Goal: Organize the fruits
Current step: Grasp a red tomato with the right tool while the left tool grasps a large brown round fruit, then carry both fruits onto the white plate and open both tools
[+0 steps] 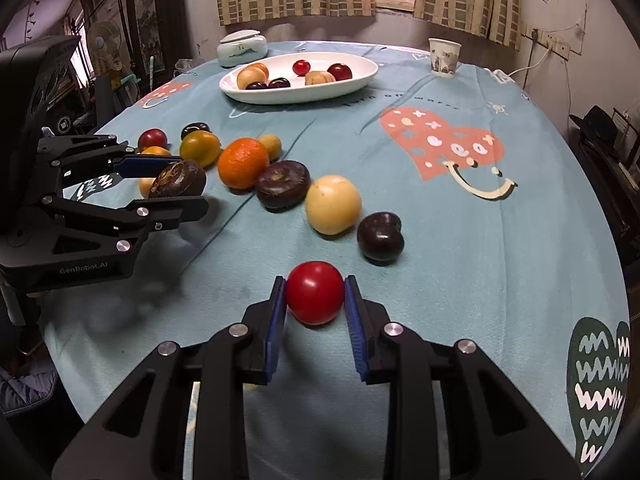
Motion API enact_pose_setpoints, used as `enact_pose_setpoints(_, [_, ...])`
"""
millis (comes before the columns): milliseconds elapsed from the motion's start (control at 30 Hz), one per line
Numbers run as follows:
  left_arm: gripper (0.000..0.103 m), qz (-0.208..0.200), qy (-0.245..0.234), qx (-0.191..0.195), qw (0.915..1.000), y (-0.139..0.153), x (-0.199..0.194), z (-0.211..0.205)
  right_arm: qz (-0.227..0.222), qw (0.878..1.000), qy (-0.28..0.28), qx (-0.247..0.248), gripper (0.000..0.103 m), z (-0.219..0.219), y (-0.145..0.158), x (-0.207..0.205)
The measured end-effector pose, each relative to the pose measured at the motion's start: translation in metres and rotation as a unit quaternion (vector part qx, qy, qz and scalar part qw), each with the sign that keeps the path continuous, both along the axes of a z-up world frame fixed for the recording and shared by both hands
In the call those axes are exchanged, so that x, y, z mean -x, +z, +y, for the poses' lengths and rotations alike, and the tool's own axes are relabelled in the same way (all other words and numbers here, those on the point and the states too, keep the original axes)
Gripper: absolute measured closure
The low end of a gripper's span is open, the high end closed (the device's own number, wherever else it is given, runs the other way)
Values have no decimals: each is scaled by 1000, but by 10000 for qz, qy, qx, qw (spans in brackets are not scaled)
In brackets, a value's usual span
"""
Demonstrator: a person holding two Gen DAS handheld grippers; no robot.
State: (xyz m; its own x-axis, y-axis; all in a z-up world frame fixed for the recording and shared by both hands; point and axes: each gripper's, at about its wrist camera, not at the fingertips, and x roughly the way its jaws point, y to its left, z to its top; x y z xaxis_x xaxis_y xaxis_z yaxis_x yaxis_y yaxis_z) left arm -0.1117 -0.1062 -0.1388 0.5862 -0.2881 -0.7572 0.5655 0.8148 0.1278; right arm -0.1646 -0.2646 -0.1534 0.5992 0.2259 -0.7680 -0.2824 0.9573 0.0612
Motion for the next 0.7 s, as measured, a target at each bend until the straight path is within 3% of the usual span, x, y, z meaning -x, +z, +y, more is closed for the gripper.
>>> enact_pose_setpoints(433, [55, -241, 123, 271, 9993, 29, -9, 34, -144, 9995, 269, 118, 74, 25, 23, -9])
enact_pose_setpoints(533, [55, -215, 302, 531, 9979, 50, -36, 54, -310, 9985, 391, 216, 74, 35, 41, -23])
enact_pose_setpoints(700, [55, -387, 830, 538, 9943, 79, -103, 71, -736, 9951, 584, 301, 74, 51, 79, -69])
